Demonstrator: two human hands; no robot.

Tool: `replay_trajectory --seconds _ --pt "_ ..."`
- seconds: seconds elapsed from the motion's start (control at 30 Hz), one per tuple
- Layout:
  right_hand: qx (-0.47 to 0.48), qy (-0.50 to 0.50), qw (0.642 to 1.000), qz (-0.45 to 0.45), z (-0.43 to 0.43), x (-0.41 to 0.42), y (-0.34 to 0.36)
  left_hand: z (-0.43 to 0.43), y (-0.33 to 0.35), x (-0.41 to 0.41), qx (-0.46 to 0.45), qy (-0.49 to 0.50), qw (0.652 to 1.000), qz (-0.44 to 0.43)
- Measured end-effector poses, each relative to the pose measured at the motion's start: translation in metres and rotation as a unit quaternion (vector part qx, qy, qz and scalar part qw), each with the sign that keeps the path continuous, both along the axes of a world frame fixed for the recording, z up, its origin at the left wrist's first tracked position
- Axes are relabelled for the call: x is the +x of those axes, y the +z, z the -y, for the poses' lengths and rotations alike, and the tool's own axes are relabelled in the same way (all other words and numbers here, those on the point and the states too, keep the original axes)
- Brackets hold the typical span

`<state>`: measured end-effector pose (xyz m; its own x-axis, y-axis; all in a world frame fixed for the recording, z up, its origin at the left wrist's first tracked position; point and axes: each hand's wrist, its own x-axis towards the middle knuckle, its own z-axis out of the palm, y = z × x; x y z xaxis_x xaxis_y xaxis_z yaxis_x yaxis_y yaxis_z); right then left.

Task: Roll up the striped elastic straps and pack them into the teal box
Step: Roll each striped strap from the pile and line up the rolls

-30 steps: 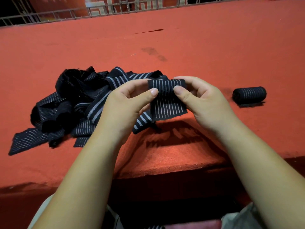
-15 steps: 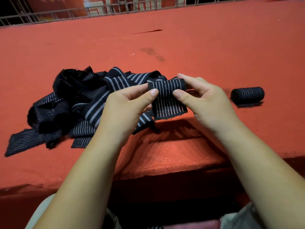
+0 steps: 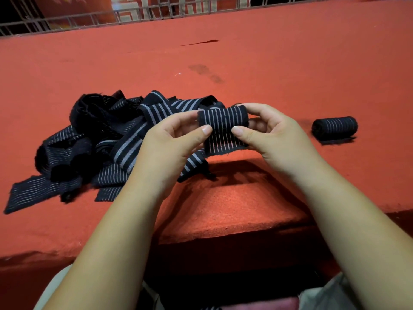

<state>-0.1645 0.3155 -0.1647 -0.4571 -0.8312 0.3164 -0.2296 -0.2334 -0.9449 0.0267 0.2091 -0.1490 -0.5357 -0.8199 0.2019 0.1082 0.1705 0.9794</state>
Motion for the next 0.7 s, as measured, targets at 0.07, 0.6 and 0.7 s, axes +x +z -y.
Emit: replay_trajectory --seconds 0.07,0.6,0.7 --pt "0.004 0.010 1.000 0.003 0.000 -0.001 -0.001 0.000 0.000 0.000 0.014 -0.003 1.000 0.004" --pt "0.013 0.021 1.000 0.013 -0.007 -0.008 -0.002 -0.001 -0.003 -0.003 0.030 -0.015 0.999 0.023" --pt "0.027 0.002 1.000 -0.012 -0.014 -0.012 -0.001 -0.006 -0.003 -0.005 0.031 -0.022 0.999 0.037"
